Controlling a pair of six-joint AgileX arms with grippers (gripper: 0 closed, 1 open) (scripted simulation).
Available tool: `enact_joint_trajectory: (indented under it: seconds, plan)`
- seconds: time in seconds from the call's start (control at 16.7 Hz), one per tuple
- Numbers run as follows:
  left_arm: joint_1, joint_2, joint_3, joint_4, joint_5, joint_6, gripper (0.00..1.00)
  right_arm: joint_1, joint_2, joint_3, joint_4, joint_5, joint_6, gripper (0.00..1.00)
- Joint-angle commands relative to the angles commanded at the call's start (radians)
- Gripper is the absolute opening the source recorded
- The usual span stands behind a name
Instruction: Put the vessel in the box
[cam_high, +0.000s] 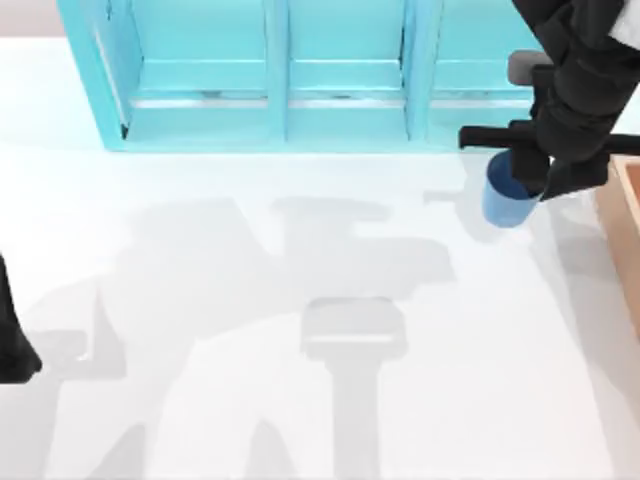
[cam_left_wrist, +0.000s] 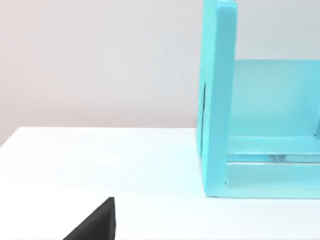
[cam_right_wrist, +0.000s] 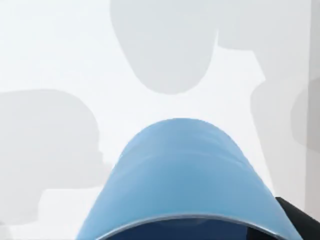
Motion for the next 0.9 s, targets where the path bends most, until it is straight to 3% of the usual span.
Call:
enact_joint_trajectory:
  seconds: [0.3,0.48,0.66,0.9]
  plan:
    - [0.0,0.0,0.0,0.0,0.0,0.0,1.0,-0.426,-0.094,0.026,-0.17,0.008,-0.457,0.0]
    - [0.0,0.0,0.0,0.0,0.0,0.0,1.0,-0.609,-0.136,0.024,-0.272,-0.018,-0.667,0.0]
    - [0.0,0.0,0.0,0.0,0.0,0.0,1.0,-0.706,-0.172,0.022,-0.339,-0.051,-0.78,0.0]
    - [0.0,0.0,0.0,0.0,0.0,0.0,1.0,-0.726,-0.181,0.022,-0.353,-0.061,-0.803,0.0]
